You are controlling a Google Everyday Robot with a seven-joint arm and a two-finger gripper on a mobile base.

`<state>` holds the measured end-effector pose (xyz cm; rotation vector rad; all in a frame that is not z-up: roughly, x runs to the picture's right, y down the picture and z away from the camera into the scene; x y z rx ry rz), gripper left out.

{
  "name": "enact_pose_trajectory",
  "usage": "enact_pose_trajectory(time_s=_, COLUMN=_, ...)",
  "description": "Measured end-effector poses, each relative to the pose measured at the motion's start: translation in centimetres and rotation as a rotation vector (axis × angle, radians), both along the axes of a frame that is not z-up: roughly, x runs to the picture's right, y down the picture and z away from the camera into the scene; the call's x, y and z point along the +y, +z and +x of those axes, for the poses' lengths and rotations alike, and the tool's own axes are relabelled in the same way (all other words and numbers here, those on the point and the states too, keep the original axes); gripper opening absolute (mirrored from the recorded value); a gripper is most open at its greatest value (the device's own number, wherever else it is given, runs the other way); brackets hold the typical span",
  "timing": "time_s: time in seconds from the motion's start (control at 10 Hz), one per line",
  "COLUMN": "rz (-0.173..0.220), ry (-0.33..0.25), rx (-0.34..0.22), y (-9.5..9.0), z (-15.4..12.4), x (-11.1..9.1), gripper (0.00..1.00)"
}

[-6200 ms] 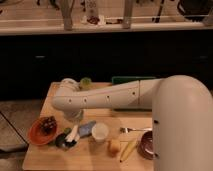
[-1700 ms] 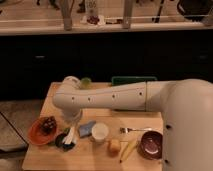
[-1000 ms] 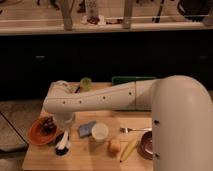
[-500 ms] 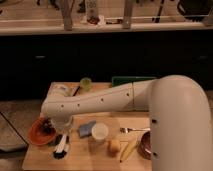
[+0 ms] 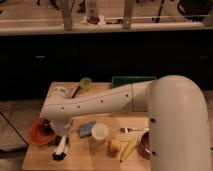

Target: Place brush in metal cup

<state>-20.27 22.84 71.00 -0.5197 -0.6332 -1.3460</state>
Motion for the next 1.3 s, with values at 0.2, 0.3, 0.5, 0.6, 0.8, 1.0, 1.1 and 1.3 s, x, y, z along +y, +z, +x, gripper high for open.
enact_pose_trajectory(time_s=0.2, rz=0.000, ry=0.004, rx=-0.002, y=0.1, z=-0.1, x=0.1, gripper=0.00)
enact_pose_trajectory(time_s=0.3, rz=0.000, ry=0.007, rx=0.001, y=0.1, z=-0.1, x=0.1, gripper=0.00)
enact_pose_trajectory(time_s=0.5, rz=-0.003, ry=0.008, rx=0.005, y=0.0, z=-0.4, x=0.2, gripper=0.00)
enact_pose_trajectory(time_s=0.6, rz=-0.004, ry=0.010, rx=0.007, y=-0.2, z=-0.6, x=0.3, gripper=0.00)
enact_pose_trajectory(time_s=0.8, rz=-0.015, ry=0.019, rx=0.023, y=-0.5, z=-0.7, x=0.4, gripper=0.00)
enact_pose_trajectory(time_s=1.0, rz=-0.023, ry=0.035, rx=0.040, y=-0.9, z=-0.9, x=0.5, gripper=0.00)
enact_pose_trajectory(time_s=1.1, rz=-0.024, ry=0.042, rx=0.046, y=-1.1, z=-1.1, x=0.6, gripper=0.00)
enact_pose_trajectory(time_s=1.3, rz=-0.028, ry=0.059, rx=0.054, y=-1.4, z=-1.2, x=0.6, gripper=0.00)
